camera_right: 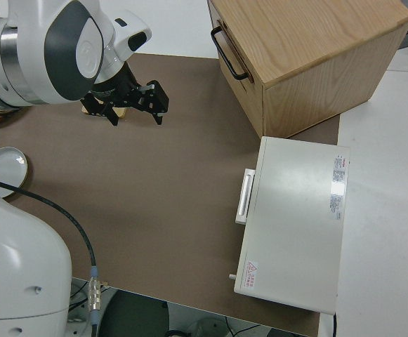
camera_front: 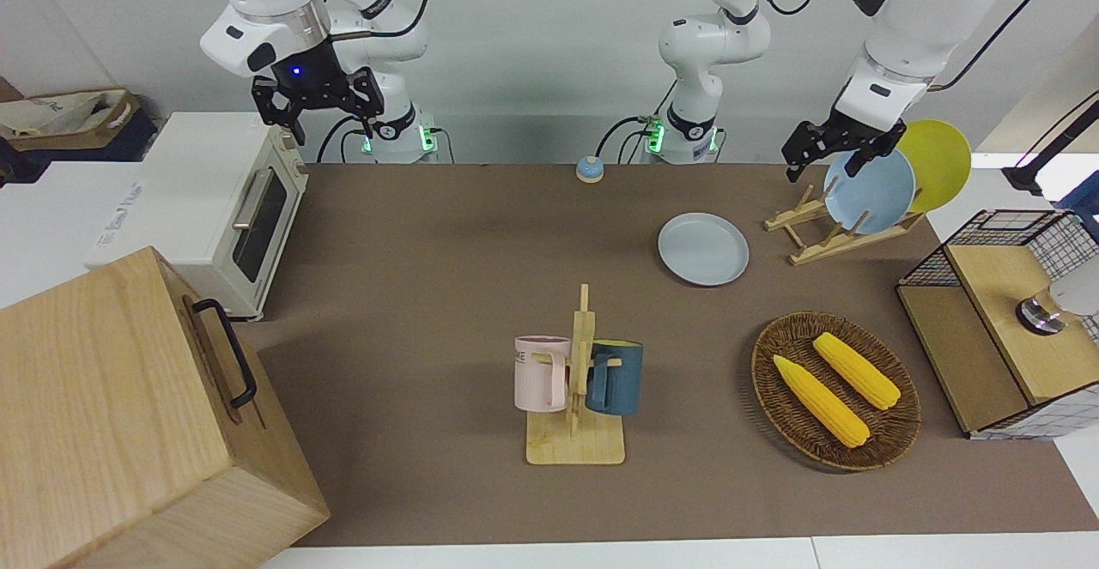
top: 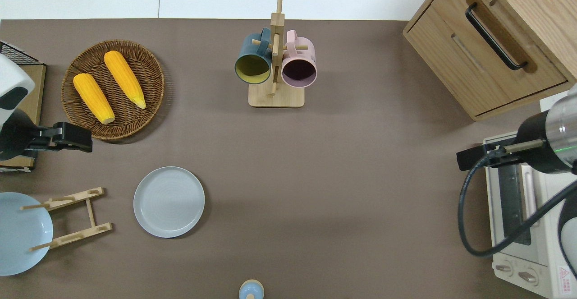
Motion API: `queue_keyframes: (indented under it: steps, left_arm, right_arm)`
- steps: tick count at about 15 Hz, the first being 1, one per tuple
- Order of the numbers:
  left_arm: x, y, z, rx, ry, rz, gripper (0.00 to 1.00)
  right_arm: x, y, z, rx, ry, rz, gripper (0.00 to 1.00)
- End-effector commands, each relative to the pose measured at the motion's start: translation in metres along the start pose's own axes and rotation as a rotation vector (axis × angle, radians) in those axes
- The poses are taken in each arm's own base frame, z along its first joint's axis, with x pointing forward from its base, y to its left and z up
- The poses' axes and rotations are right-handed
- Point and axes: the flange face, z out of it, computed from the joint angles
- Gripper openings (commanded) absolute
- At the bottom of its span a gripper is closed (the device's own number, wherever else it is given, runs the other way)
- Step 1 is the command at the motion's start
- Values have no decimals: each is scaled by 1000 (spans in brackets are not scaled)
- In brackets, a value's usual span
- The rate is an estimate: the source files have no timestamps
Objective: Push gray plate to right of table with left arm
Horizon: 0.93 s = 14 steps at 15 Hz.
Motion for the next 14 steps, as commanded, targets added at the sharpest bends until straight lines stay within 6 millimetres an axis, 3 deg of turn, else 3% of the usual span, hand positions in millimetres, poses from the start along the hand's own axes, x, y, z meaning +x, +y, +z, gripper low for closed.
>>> queue_keyframes:
  steps: [1,5,9,14]
  left_arm:
    - [-6,-2,-3,12,-29,-12,1000]
    - [-7,-7,-4,15,-32,-17,1000]
    - [-7,1,-3,21,-29,-7,1000]
    - [-7,-9,6,17,-48,-19,1000]
  right_arm:
    - [-3,1,-4,5,-4,15,983]
    - [-3,1,-4,5,-4,15,983]
    - [-3,1,-4,5,-4,16,983]
    - [-3,1,-4,5,-4,15,983]
